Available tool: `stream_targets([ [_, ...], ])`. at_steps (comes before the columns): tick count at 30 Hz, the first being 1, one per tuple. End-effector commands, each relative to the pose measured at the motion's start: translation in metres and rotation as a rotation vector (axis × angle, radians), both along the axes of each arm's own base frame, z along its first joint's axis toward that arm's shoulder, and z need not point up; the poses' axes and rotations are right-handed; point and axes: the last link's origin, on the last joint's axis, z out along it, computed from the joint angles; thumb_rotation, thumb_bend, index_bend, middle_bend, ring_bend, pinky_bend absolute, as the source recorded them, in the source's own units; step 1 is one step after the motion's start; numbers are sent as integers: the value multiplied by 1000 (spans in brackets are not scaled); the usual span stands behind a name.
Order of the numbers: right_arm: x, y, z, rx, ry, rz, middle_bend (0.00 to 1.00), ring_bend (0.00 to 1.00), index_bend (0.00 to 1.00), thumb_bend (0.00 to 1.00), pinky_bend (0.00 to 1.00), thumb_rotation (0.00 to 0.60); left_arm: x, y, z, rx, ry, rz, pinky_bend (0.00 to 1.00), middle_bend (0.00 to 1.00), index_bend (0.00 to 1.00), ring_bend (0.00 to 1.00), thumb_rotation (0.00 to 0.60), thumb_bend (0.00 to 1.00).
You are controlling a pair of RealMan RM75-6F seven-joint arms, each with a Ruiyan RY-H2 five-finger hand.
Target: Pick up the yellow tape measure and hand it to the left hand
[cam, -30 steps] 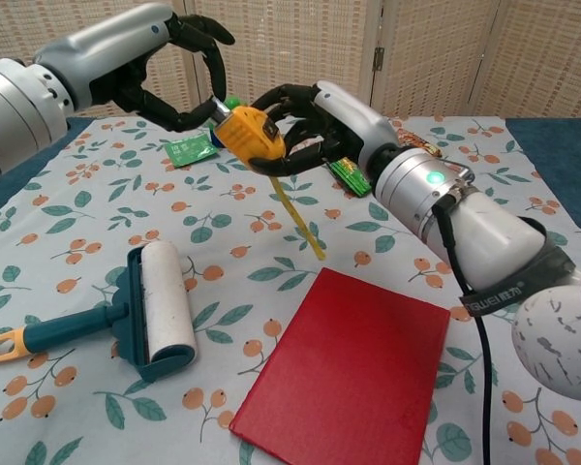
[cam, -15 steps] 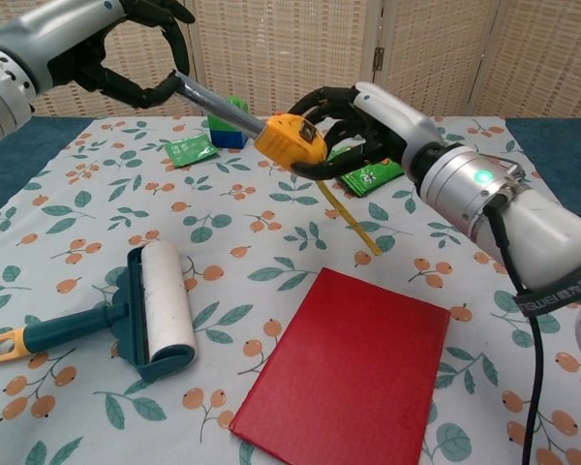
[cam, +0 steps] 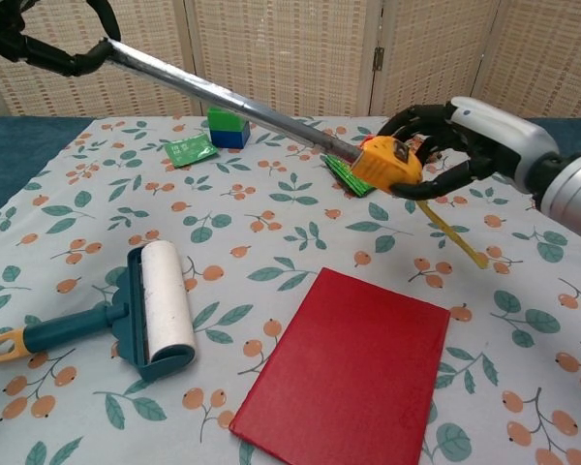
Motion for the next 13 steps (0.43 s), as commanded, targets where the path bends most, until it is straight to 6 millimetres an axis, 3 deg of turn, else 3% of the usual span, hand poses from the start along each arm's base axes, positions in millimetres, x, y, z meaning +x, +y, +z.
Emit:
stream_targets([
  [1,-20,9,9,6,20,-20,445,491,596,447,232,600,-16,5,12,6,-37,38,53,198,578,142,600,622],
  [8,-55,25,27,-7,39,-66,445,491,596,447,232,600,-33,11,23,-7,-80,78,53,198,575,137,600,623],
  [13,-64,28,35,-19,39,-78,446,490,596,447,232,600,-35,12,22,-10,-75,83,53,198,574,137,600,622],
])
